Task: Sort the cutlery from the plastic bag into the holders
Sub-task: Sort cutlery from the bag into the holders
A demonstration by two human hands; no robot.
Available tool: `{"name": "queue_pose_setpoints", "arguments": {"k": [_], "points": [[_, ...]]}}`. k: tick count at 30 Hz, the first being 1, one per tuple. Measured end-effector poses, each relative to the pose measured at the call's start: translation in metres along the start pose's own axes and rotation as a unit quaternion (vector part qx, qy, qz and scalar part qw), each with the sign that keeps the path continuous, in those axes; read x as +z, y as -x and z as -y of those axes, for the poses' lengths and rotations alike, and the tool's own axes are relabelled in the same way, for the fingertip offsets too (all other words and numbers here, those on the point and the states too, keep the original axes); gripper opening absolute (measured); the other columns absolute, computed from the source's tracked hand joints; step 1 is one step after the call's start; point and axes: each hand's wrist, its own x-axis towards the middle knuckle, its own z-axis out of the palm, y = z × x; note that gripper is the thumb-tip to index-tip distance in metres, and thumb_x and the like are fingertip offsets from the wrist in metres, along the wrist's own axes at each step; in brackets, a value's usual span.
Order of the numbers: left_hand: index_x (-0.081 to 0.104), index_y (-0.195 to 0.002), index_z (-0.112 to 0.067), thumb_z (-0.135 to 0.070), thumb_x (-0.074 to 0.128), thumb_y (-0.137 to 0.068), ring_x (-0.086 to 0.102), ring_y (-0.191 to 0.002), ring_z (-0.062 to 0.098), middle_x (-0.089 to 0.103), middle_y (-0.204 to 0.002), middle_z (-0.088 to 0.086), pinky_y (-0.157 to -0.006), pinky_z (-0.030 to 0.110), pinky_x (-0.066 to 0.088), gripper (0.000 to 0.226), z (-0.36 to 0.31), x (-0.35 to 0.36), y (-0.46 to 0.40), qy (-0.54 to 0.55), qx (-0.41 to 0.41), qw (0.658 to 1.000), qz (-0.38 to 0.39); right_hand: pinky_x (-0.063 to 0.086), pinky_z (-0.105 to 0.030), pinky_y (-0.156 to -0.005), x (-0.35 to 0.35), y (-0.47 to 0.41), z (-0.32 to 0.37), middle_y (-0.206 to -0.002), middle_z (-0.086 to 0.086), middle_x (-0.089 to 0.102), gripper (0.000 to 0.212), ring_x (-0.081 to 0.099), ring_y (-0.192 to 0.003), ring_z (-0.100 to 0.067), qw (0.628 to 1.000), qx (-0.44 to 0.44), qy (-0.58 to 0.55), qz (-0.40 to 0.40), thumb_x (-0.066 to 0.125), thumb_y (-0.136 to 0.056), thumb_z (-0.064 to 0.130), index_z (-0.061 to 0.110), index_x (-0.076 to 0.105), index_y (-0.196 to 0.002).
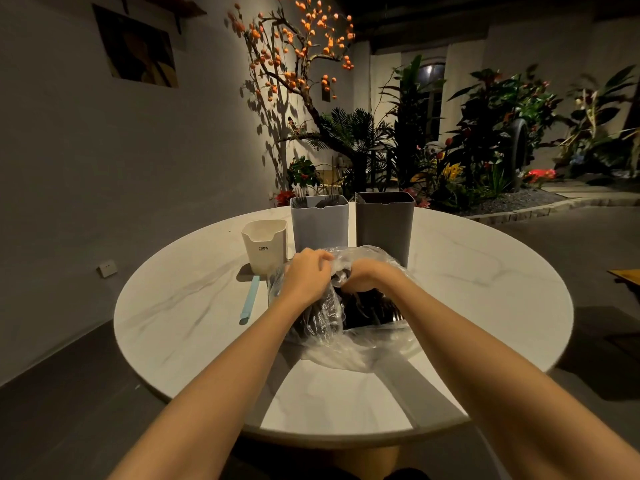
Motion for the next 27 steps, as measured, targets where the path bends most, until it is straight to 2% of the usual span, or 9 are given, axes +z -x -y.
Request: {"name": "queue_pose_setpoints", "arguments": {"k": [4, 7, 10, 13, 15, 18, 20, 22, 27], "points": [[0.068, -0.107, -0.022, -0.02, 0.055, -0.093, 0.043, -0.114, 0.018, 0.052, -0.114, 0.001, -0.095, 0.033, 0.031, 0.019, -0.002, 0.001, 0.0, -0.06, 0.054, 0.995, -0.059, 0.043, -0.032, -0.074, 0.001, -0.002, -0.005, -0.082, -0.006, 0.054, 0.018, 0.048, -0.08, -0.02, 0.998, 0.017, -0.002, -0.057, 0.048, -0.096, 0.021, 0.011, 0.059, -0.086], [0.069, -0.103, -0.022, -0.016, 0.06, -0.089, 0.041, -0.107, 0.016, 0.049, -0.106, -0.001, -0.09, 0.029, 0.029, 0.018, -0.003, 0.001, 0.002, -0.07, 0.094, 0.989, -0.091, 0.048, -0.034, -0.081, 0.002, -0.005, -0.009, -0.096, -0.011, 0.058, 0.019, 0.05, -0.084, -0.021, 0.997, 0.023, -0.018, -0.073, 0.05, -0.095, 0.013, 0.004, 0.063, -0.106], [0.071, -0.099, -0.021, -0.016, 0.064, -0.088, 0.044, -0.1, 0.015, 0.05, -0.099, -0.003, -0.087, 0.026, 0.029, 0.014, -0.006, 0.0, 0.002, -0.064, 0.114, 0.985, -0.111, 0.048, -0.036, -0.083, 0.002, -0.005, -0.012, -0.104, -0.014, 0.062, 0.023, 0.049, -0.085, -0.022, 0.997, 0.018, -0.043, -0.069, 0.048, -0.096, 0.011, 0.001, 0.062, -0.111], [0.07, -0.096, -0.021, -0.017, 0.063, -0.089, 0.051, -0.093, 0.015, 0.051, -0.09, -0.009, -0.085, 0.03, 0.036, 0.011, -0.011, -0.002, 0.003, -0.056, 0.142, 0.982, -0.109, 0.047, -0.035, -0.078, 0.001, -0.006, -0.014, -0.094, -0.012, 0.057, 0.023, 0.049, -0.083, -0.022, 0.994, 0.009, -0.081, -0.067, 0.046, -0.097, 0.013, 0.001, 0.061, -0.11], [0.07, -0.095, -0.019, -0.019, 0.062, -0.089, 0.056, -0.081, 0.014, 0.055, -0.081, -0.012, -0.084, 0.037, 0.046, 0.009, -0.012, -0.004, 0.005, -0.028, 0.156, 0.983, -0.094, 0.05, -0.032, -0.077, 0.002, -0.011, -0.018, -0.09, -0.013, 0.058, 0.02, 0.056, -0.085, -0.026, 0.991, 0.011, -0.118, -0.062, 0.05, -0.096, 0.015, 0.002, 0.062, -0.106], [0.072, -0.092, -0.019, -0.035, 0.059, -0.091, 0.063, -0.07, 0.015, 0.068, -0.074, -0.006, -0.08, 0.04, 0.054, 0.021, -0.011, -0.005, 0.006, -0.021, 0.142, 0.989, -0.022, 0.054, -0.041, -0.082, -0.003, -0.005, -0.016, -0.088, -0.013, 0.061, 0.009, 0.06, -0.089, -0.03, 0.985, -0.008, -0.158, -0.065, 0.054, -0.092, 0.012, 0.009, 0.06, -0.097], [0.074, -0.087, -0.021, -0.048, 0.053, -0.093, 0.062, -0.075, 0.015, 0.07, -0.076, -0.003, -0.089, 0.04, 0.049, 0.036, -0.01, -0.004, 0.006, -0.094, 0.139, 0.984, 0.061, 0.051, -0.042, -0.088, -0.005, 0.001, -0.015, -0.094, -0.014, 0.063, 0.017, 0.057, -0.086, -0.026, 0.983, -0.024, -0.169, -0.062, 0.053, -0.093, 0.017, 0.008, 0.063, -0.104], [0.073, -0.081, -0.02, -0.053, 0.05, -0.093, 0.059, -0.084, 0.015, 0.068, -0.079, -0.002, -0.098, 0.039, 0.035, 0.042, -0.01, -0.003, 0.007, -0.14, 0.139, 0.973, 0.115, 0.052, -0.039, -0.085, -0.003, 0.0, -0.019, -0.095, -0.014, 0.065, 0.023, 0.057, -0.083, -0.023, 0.984, -0.014, -0.166, -0.064, 0.052, -0.094, 0.024, 0.007, 0.065, -0.103], [0.066, -0.068, -0.023, -0.049, 0.056, -0.089, 0.051, -0.096, 0.013, 0.067, -0.08, 0.0, -0.103, 0.043, 0.022, 0.035, -0.013, -0.001, 0.01, -0.159, 0.132, 0.968, 0.143, 0.051, -0.032, -0.082, -0.001, 0.0, -0.021, -0.103, -0.011, 0.065, 0.023, 0.059, -0.088, -0.022, 0.978, 0.008, -0.197, -0.063, 0.054, -0.096, 0.024, 0.007, 0.065, -0.107]]}}
